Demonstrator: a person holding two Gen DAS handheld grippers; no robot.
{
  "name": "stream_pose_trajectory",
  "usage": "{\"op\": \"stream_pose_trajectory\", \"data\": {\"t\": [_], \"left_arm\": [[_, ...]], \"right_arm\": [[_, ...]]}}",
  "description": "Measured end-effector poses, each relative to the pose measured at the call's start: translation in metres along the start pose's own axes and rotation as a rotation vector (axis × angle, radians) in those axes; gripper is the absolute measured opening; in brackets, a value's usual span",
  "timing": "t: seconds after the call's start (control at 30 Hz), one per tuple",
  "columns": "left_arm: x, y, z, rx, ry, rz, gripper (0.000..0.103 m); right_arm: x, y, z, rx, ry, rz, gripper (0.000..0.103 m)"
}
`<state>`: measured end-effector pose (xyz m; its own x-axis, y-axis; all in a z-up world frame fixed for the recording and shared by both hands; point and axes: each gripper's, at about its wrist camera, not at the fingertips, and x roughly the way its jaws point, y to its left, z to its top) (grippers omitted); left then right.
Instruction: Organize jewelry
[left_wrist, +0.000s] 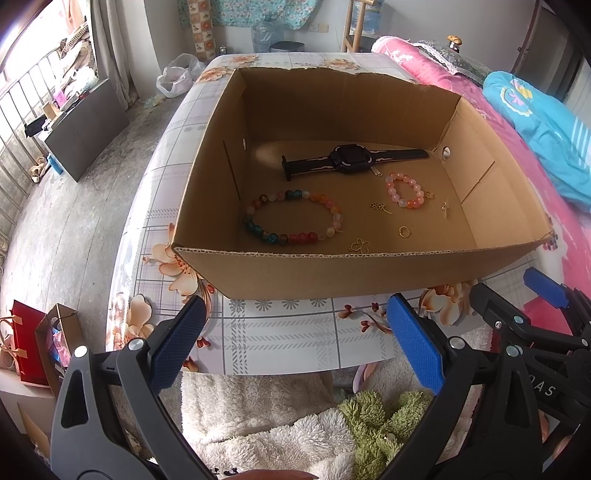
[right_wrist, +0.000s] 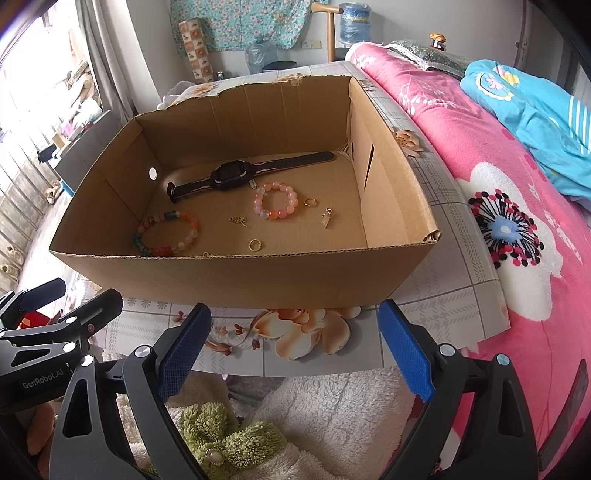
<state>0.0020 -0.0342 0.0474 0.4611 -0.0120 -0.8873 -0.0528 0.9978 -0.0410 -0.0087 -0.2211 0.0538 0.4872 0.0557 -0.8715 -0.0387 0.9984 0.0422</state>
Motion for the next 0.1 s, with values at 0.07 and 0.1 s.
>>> {"op": "stream_pose_trajectory", "data": {"t": [0.07,0.1], "left_arm": [[0.0004,0.0001,-0.0002,-0.001,0.001,0.000,0.095],[0.0004,0.0001,-0.0002,-0.001,0.001,0.000,0.095]], "right_arm": [[0.0001,-0.0002,0.0000,0.000,0.000,0.000,0.089],[0.0000,0.0001,0.0000,0.000,0.000,0.001,0.089]]}}
